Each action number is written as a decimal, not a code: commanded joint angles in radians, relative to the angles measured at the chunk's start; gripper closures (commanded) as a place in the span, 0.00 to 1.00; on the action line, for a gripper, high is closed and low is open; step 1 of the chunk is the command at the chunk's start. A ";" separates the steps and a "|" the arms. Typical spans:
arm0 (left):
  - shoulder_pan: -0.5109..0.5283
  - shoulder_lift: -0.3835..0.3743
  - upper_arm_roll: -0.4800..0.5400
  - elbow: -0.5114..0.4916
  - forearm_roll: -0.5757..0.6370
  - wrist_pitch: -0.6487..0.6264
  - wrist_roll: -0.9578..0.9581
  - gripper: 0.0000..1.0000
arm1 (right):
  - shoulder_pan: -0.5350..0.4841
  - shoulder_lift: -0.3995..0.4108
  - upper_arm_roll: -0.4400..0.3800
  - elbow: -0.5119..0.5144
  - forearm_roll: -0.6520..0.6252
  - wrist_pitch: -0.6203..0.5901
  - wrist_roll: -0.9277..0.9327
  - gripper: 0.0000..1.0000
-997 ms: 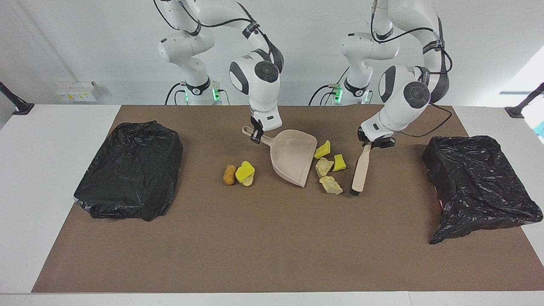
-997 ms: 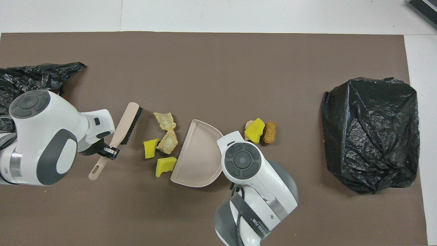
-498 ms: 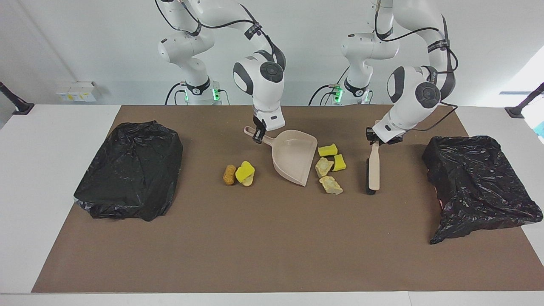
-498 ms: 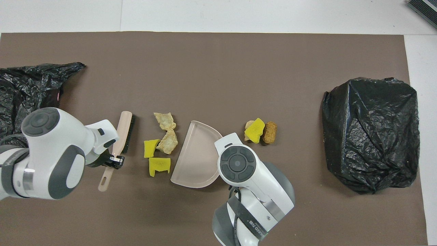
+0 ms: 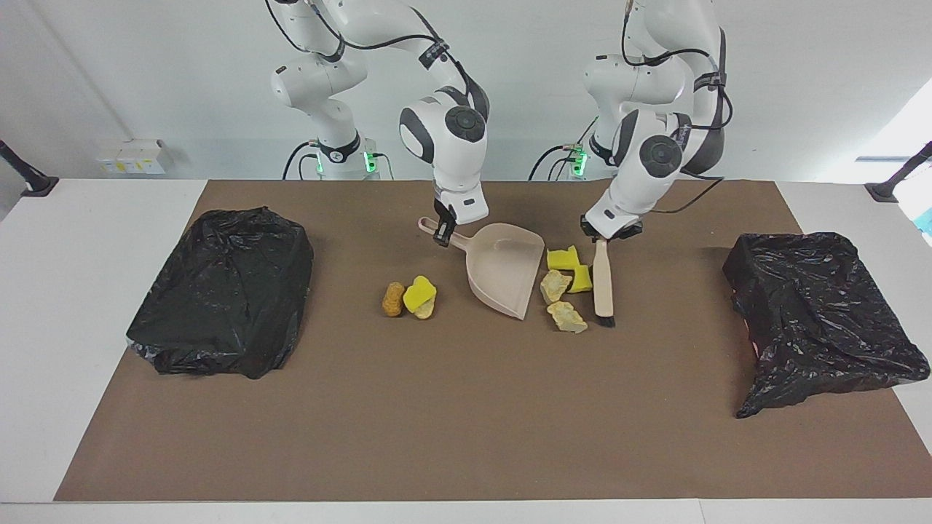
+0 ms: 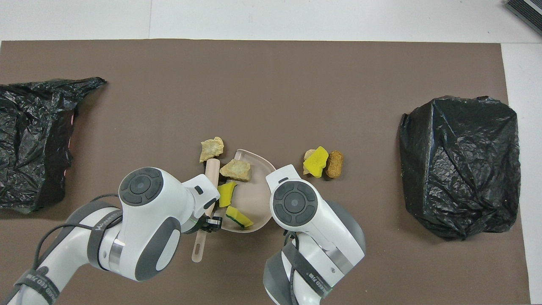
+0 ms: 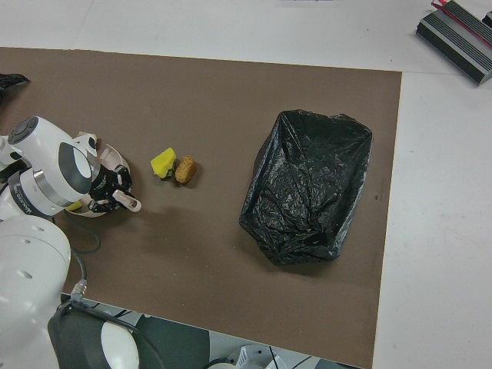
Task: Sweep and dump trash in bin
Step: 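Sweep the sponge pieces into the dustpan with the left gripper's brush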
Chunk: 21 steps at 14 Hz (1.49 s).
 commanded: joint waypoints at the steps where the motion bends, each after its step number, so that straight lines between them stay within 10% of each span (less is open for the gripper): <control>1: -0.059 -0.014 0.015 -0.024 -0.092 0.015 0.052 1.00 | -0.002 -0.001 0.004 -0.013 -0.024 0.032 0.037 1.00; 14: 0.194 0.077 0.026 0.203 0.143 -0.073 0.189 1.00 | 0.009 -0.005 0.006 -0.020 -0.022 0.031 0.150 1.00; 21: 0.039 0.095 0.021 0.160 0.143 -0.079 0.213 1.00 | 0.015 -0.007 0.006 -0.027 -0.021 0.035 0.172 1.00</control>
